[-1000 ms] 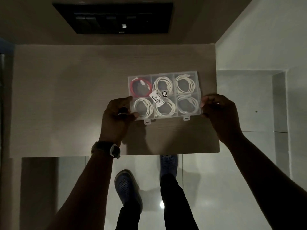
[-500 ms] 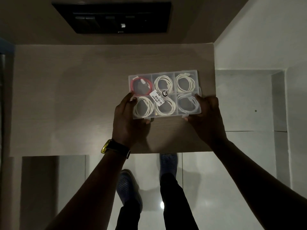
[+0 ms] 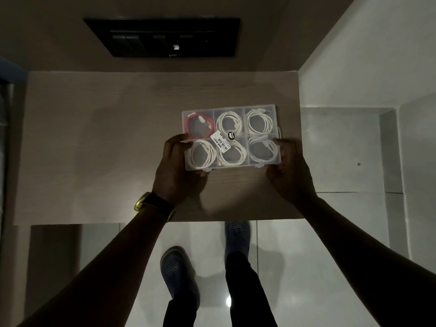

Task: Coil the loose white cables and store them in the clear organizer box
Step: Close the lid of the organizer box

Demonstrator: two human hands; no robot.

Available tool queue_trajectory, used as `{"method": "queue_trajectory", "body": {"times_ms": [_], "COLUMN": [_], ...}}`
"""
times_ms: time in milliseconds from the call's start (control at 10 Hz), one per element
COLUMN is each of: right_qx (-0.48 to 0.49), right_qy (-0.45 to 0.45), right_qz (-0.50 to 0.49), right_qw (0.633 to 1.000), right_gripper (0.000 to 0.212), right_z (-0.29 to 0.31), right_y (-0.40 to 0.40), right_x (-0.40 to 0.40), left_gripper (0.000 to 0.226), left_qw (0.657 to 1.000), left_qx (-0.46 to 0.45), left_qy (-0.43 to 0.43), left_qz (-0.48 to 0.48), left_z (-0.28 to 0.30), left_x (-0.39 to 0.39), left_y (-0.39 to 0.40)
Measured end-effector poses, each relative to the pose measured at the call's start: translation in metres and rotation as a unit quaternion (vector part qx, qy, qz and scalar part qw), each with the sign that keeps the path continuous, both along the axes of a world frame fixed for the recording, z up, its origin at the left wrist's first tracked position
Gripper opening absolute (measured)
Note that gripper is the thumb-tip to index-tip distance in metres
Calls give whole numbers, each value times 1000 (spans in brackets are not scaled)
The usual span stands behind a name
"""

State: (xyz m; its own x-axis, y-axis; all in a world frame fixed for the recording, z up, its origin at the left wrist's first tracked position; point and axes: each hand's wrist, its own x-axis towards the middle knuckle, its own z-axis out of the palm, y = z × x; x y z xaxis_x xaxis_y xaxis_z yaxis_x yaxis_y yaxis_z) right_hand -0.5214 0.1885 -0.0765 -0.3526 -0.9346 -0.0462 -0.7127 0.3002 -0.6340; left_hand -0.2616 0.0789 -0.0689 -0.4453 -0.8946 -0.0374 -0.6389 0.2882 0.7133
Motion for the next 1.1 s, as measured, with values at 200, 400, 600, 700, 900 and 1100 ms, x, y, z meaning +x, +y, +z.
{"method": "queue_trajectory", "body": {"times_ms": [200,400,600,700,900,1100], "right_qx": [29,-9,3,10,15,-2], "right_qy": [-346,-467,-470,-479,-472,-417], "right_qz": [-254,-349,-363,-361,-347,-305], "right_qw": [903,813,805,800,810,856], "right_gripper": [28,26,26,24,24,21], "right_z": [13,24,26,24,28,69], "right_y": [-3,-53,-101,-100,-96,-78], "right_x": [6,-7,-22,-23,-23,-31], "left_gripper": [23,23,24,25,21,30], "left_qw": [916,873,919,897,892,935], "left_qx": [252,279,212,240,245,153], "left_qy": [198,242,146,161,189,104], "left_qz": [240,319,297,335,330,302], "left_z": [7,8,-5,-10,-10,20], "left_x": [9,-25,-49,-47,-46,-52], "left_y": [-5,-48,-99,-107,-104,-95]}}
